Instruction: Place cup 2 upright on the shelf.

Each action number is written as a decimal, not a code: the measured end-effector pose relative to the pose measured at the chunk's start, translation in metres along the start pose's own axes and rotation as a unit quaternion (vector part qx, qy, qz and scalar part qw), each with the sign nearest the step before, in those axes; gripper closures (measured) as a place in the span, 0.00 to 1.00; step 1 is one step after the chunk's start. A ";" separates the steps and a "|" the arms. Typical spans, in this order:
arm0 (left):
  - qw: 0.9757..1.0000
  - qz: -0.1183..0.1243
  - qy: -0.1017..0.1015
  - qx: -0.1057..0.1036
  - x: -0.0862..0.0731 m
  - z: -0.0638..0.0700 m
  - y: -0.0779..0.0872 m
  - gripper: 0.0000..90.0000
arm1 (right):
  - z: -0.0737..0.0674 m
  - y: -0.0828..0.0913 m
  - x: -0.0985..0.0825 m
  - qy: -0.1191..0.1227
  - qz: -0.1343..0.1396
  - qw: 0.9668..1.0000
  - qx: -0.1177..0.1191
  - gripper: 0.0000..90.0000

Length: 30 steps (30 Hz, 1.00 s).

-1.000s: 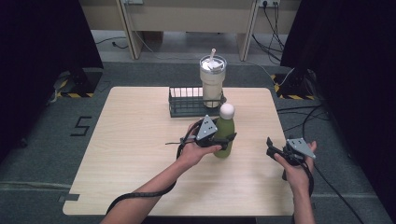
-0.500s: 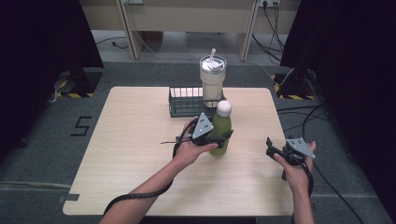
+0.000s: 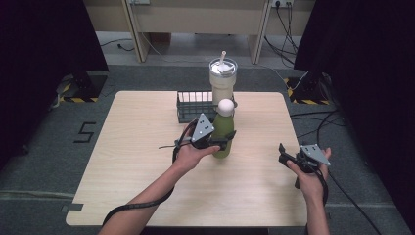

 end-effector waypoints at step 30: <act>0.999 0.002 0.000 0.054 0.011 -0.036 0.029 0.25 | -0.003 -0.001 -0.002 -0.004 -0.004 1.000 0.002 0.16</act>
Point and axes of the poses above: each handheld gripper's, and its own axes: y roughly backward along the jaws, x roughly out of its top, z roughly to its right, the point moved 2 cm from there along -y, roughly forward along the jaws, and after that the axes turned 3 degrees about -x, right-handed, at the moved point
